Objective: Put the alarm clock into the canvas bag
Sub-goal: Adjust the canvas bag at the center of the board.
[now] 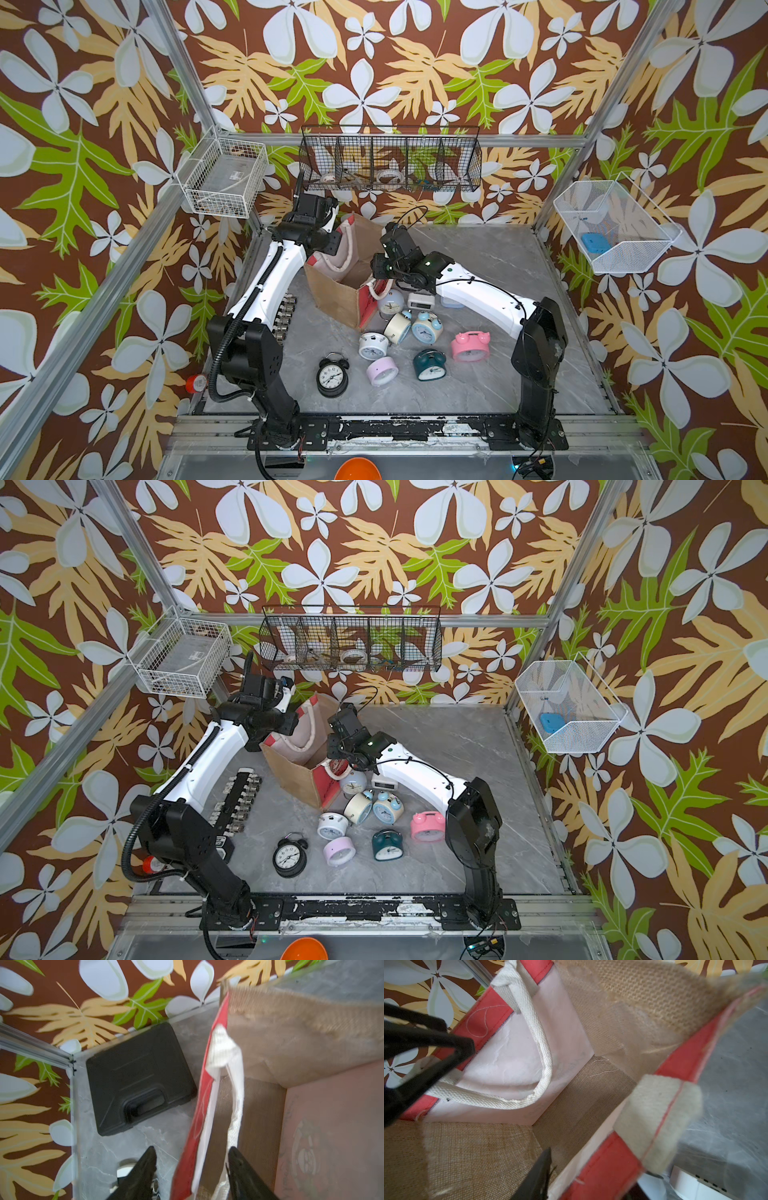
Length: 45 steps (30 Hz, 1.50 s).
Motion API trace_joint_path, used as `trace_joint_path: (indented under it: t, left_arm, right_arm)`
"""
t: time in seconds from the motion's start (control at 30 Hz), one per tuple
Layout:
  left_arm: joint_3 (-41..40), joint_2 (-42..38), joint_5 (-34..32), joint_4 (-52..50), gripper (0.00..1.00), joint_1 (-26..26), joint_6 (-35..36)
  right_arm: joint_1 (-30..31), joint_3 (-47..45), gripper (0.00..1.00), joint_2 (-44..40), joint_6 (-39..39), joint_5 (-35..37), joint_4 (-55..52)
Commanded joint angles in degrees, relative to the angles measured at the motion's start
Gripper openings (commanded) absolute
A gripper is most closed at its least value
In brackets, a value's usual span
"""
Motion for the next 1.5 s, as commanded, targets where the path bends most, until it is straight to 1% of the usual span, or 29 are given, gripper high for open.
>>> trace_joint_path:
  t: [0.0,0.03,0.17,0.3,0.53,0.6,0.63,0.7,0.8,0.93,1.07,1.13,1.2,1.27,1.33,1.4,1.47]
  left_arm:
    - [-4.47,-2.62,-1.74,-0.27,0.38,0.19,-4.20]
    - [-6.41,-3.97,-1.92,0.36,0.32,0.17,-5.18]
    - [-12.25,-9.13,-1.94,1.13,0.21,0.32,-8.11]
    - [-15.68,-13.19,-4.10,-0.58,0.18,0.39,-10.41]
    - [-18.79,-18.33,-4.40,-3.50,0.16,1.28,-14.91]
    - [-18.85,-19.29,-4.57,-3.88,0.18,1.45,-15.72]
    - [-18.80,-19.61,-4.55,-3.58,0.20,1.39,-15.78]
    - [-18.25,-19.85,-4.49,-2.56,0.29,1.51,-15.78]
    - [-16.86,-18.92,-3.99,-1.31,0.35,1.62,-15.21]
    - [-15.47,-17.55,-3.01,-0.13,0.37,1.67,-14.47]
    - [-14.89,-17.55,-3.65,0.73,0.39,1.74,-14.31]
    - [-14.85,-18.49,-3.31,1.22,0.39,1.81,-14.56]
    - [-14.22,-19.22,-1.43,1.05,0.39,1.74,-14.88]
    - [-13.15,-19.01,-0.88,0.13,0.39,1.52,-15.25]
    - [-12.67,-18.40,-2.20,-0.90,0.40,1.40,-15.08]
    - [-13.11,-17.74,-5.73,-1.47,0.41,1.39,-14.48]
    - [-13.95,-17.38,-6.89,-1.67,0.41,1.38,-13.61]
  right_arm:
    - [0.07,1.12,0.33,0.64,-2.51,-0.61,0.15]
    - [0.04,1.66,0.31,1.09,-2.88,-1.25,0.15]
    - [0.04,3.29,0.26,2.50,-2.93,-4.30,0.03]
    - [0.67,3.57,0.24,2.86,-2.64,-6.52,0.27]
    - [1.64,2.18,0.23,0.40,-2.39,-7.12,-1.03]
    - [2.00,1.56,0.26,-0.53,-2.59,-6.11,-1.47]
    - [2.10,1.33,0.29,-0.85,-2.73,-5.58,-1.52]
    - [2.15,1.61,0.39,-1.09,-3.11,-4.08,-1.85]
    - [2.10,3.73,0.48,-0.88,-4.61,-2.21,-4.28]
    - [2.10,5.48,0.55,-2.26,-6.81,0.11,-7.01]
    - [2.10,5.00,0.58,-5.11,-8.69,2.24,-8.16]
    - [2.11,4.44,0.59,-6.07,-9.42,1.26,-7.86]
    - [2.14,4.06,0.59,-6.67,-9.50,-0.06,-7.41]
    - [2.13,4.28,0.59,-6.55,-9.34,-0.07,-8.16]
    - [2.12,4.28,0.59,-6.57,-9.81,0.27,-9.17]
    - [2.11,4.36,0.59,-6.66,-10.65,2.40,-10.85]
    - [2.03,4.00,0.59,-7.06,-12.13,5.11,-12.66]
